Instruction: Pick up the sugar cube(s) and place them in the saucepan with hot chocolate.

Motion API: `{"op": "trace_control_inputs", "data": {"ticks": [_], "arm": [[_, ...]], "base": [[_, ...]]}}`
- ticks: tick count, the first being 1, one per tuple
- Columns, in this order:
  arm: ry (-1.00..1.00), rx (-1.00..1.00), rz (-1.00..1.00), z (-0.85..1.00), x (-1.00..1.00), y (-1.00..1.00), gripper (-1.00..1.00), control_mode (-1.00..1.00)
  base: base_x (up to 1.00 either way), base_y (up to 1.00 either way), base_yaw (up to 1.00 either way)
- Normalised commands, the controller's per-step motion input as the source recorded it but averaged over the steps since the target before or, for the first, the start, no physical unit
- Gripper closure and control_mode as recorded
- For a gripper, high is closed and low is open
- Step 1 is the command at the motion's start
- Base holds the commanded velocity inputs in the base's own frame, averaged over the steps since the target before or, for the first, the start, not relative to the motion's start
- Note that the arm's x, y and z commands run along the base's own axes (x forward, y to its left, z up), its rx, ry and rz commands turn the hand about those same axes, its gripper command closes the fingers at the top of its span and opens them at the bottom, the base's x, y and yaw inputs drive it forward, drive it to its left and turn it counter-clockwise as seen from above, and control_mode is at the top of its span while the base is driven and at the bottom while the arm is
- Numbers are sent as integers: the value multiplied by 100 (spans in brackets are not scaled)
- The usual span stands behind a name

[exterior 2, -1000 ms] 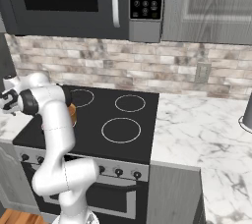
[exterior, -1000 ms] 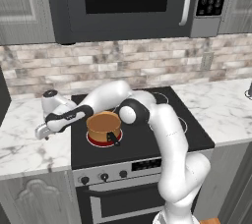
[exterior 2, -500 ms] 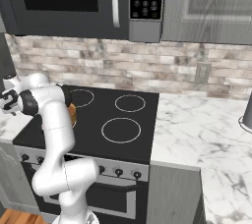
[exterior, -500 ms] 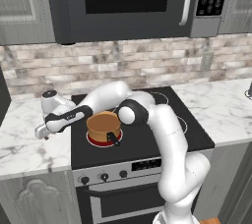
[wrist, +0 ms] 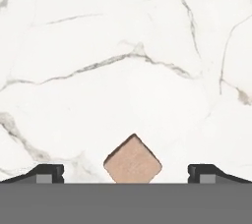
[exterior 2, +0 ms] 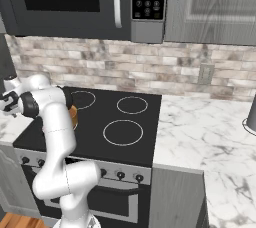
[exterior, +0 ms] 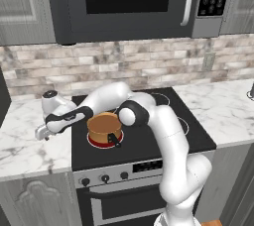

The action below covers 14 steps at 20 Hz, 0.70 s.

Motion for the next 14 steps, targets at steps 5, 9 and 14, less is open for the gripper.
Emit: {"op": "trace_control_inputs", "data": {"ticks": [5, 9, 14], "arm": [[0, 0, 0, -3, 15, 0, -100, -100], [0, 0, 0, 0, 3, 0, -100, -100], [0, 0, 0, -5, 0, 0, -100, -100]], "base": [[0, 0, 0], [0, 0, 0], [0, 0, 0]]}}
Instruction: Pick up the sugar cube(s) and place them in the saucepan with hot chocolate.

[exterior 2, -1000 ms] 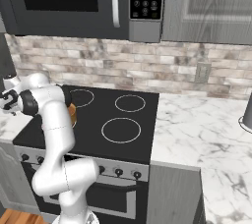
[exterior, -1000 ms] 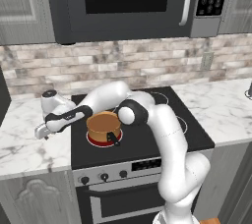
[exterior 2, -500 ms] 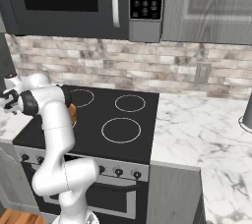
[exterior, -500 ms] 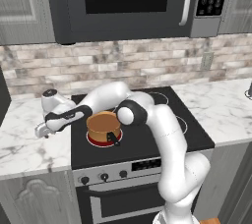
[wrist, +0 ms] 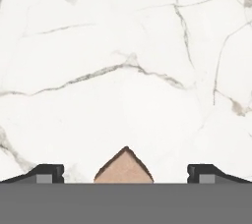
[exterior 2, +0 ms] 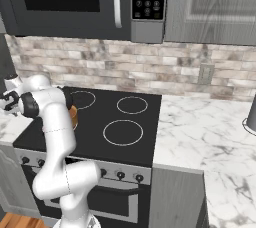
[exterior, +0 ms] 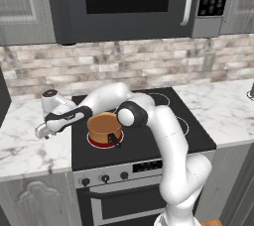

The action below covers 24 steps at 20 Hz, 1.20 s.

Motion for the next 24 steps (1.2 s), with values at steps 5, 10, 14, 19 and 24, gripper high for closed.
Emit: {"op": "trace_control_inputs", "data": {"ticks": [5, 10, 14, 19, 24], "arm": [[0, 0, 0, -5, 0, 0, -100, -100], [0, 0, 0, -7, 0, 11, -100, -100], [0, 0, 0, -8, 0, 9, -100, -100], [0, 0, 1, 0, 0, 1, -100, -100], [0, 0, 0, 0, 0, 2, 100, -100]], "base": [[0, 0, 0], [0, 0, 0], [0, 0, 0], [0, 0, 0], [0, 0, 0]]}}
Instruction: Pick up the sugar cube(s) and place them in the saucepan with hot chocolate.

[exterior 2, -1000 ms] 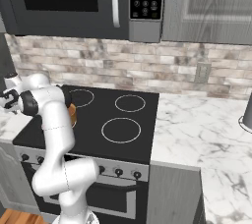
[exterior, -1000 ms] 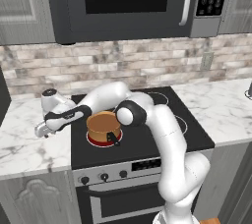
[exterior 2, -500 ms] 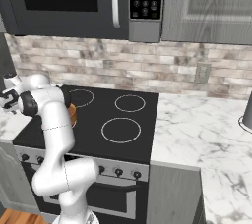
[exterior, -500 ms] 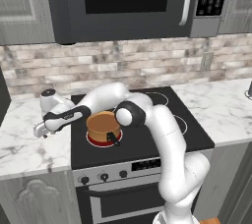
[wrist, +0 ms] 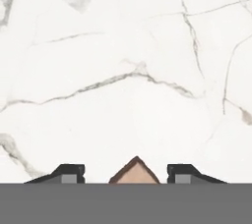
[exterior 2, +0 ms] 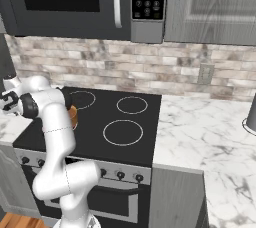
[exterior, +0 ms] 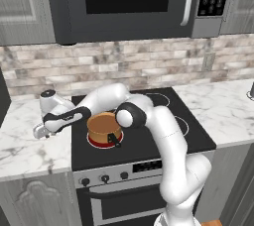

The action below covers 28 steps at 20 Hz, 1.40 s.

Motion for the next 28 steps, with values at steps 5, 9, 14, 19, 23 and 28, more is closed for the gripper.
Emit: {"op": "trace_control_inputs", "data": {"ticks": [5, 9, 14, 19, 23, 28], "arm": [[0, 0, 0, 0, 0, 1, 100, -100], [0, 0, 0, 0, 0, 0, 100, -100], [-1, 0, 0, 0, -2, 1, 100, -100], [-10, 0, 0, 10, -39, 1, 100, -100], [-17, 0, 0, 31, -70, 0, 100, -100], [-13, 0, 0, 39, -62, 0, 100, -100]], "base": [[0, 0, 0], [0, 0, 0], [0, 0, 0], [0, 0, 0], [0, 0, 0], [0, 0, 0]]}}
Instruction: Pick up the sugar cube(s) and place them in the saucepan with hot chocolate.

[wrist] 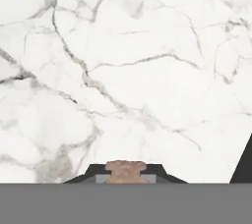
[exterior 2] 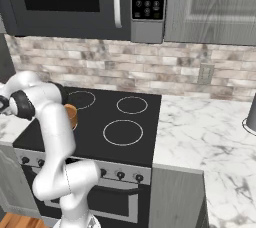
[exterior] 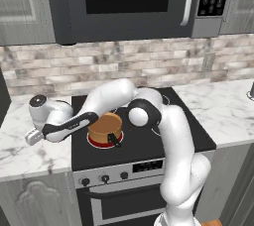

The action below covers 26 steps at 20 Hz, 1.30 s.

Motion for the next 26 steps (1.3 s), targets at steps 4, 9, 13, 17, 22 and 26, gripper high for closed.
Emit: {"op": "trace_control_inputs", "data": {"ticks": [4, 9, 13, 17, 22, 26], "arm": [[-8, 0, 0, 48, -38, 0, 100, -100], [0, 0, 0, 56, -18, -6, 100, -100], [0, 0, 0, 66, -22, -28, 100, -100], [0, 0, 0, 39, -25, -51, 100, -100], [0, 0, 0, 16, -9, -75, 100, -100], [0, 0, 0, 7, -12, -96, 100, -100]], "base": [[0, 0, 0], [0, 0, 0], [0, 0, 0], [0, 0, 0], [0, 0, 0], [0, 0, 0]]}}
